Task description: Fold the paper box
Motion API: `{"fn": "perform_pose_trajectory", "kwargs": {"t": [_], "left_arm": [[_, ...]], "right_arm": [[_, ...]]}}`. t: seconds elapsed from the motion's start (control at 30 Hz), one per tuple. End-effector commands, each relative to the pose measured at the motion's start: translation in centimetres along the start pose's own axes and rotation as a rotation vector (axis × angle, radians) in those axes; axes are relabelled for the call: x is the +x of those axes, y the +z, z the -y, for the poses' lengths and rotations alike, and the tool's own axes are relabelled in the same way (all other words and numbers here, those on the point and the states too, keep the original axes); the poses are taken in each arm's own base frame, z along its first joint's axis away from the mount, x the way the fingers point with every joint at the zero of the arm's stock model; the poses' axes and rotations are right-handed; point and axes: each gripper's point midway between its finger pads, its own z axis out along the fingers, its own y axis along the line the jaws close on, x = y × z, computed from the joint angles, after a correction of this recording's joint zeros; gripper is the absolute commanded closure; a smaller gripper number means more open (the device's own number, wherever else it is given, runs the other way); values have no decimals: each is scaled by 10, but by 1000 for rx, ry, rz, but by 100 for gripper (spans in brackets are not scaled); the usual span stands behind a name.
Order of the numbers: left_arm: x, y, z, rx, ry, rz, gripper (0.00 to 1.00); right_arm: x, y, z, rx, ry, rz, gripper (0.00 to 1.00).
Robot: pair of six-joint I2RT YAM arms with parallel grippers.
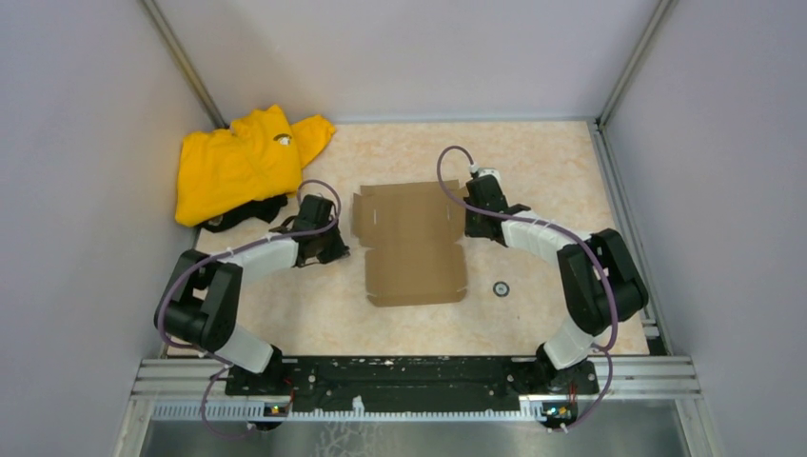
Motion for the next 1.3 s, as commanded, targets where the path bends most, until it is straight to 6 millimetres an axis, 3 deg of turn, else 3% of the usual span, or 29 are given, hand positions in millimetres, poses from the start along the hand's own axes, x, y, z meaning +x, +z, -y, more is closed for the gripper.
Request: {"fn": "perform_pose_trajectory", "kwargs": {"t": [0.0,0.57,1.27], "left_arm": [[-15,0,25,40,-6,47,100],[-8,9,39,26,13,44,100],[-27,19,45,-3,4,99,100]], "right_arm": [[-28,2,-11,-40,28,63,98],[-19,4,-25,-130,12,24,98],[-16,5,-32,-168,2,12,98]]}}
